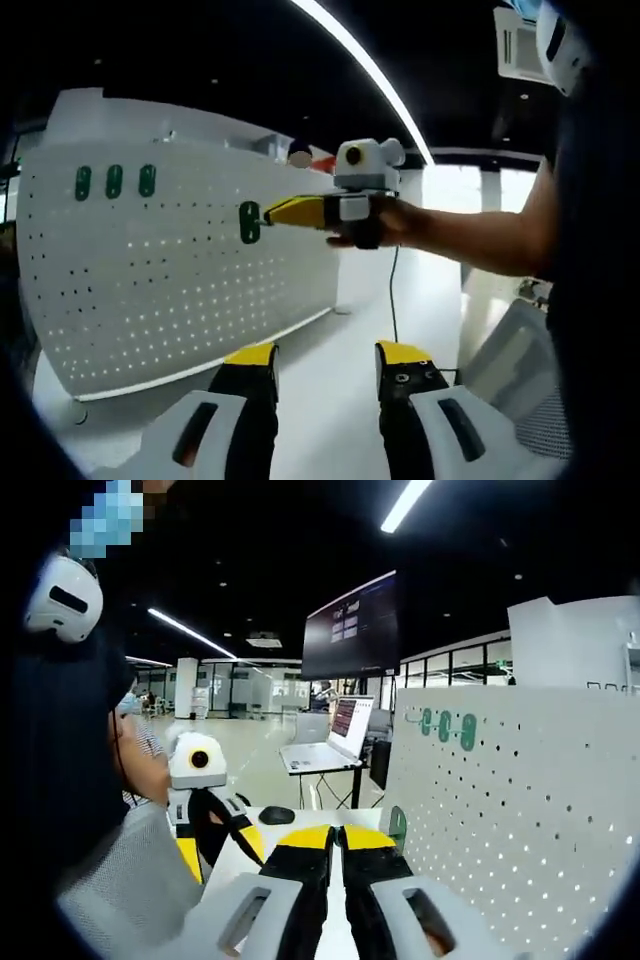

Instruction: Insert the hook assembly into the mounting plate slot until the hook locks in place.

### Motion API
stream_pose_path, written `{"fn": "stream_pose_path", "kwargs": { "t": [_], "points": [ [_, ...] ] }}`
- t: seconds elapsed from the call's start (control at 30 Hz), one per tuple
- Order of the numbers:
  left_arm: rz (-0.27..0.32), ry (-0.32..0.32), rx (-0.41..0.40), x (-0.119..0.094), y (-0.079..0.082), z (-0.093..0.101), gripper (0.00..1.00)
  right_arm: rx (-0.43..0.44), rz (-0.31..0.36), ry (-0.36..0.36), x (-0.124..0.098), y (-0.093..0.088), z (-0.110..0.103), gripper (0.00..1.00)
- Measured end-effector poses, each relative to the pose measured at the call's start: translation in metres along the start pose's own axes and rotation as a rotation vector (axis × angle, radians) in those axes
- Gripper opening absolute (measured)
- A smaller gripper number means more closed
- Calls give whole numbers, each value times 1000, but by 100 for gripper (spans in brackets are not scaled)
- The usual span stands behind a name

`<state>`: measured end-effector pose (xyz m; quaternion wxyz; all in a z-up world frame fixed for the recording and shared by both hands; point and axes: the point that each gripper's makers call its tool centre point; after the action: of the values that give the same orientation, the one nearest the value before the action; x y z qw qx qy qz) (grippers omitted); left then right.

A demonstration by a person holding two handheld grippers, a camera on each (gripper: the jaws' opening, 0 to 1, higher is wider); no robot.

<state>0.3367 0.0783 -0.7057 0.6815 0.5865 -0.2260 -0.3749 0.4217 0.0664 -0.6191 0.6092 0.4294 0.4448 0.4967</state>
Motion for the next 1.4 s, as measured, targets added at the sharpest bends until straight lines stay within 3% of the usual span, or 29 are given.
{"fn": "stream_pose_path", "kwargs": {
  "t": [0.5, 1.23, 1.4],
  "points": [
    [7, 16, -16, -1, 1, -8, 38, -42, 44, -16, 24, 31, 54, 2],
    [25, 36, -37, -6, 3, -19, 38, -46, 79, -81, 44, 43, 105, 1],
    [43, 80, -40, -9, 6, -27, 39, -46, 88, -87, 46, 45, 110, 1]
  ]
}}
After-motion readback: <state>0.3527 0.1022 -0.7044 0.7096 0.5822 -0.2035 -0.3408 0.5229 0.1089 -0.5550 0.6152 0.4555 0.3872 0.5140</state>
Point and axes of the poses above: the point that each gripper's makers call its tool centre point, and the gripper's own axes: x roughly forward along the fingers, z roughly to its right, y roughly out of its top, and after that the axes turned 9 degrees about -x, right-handed
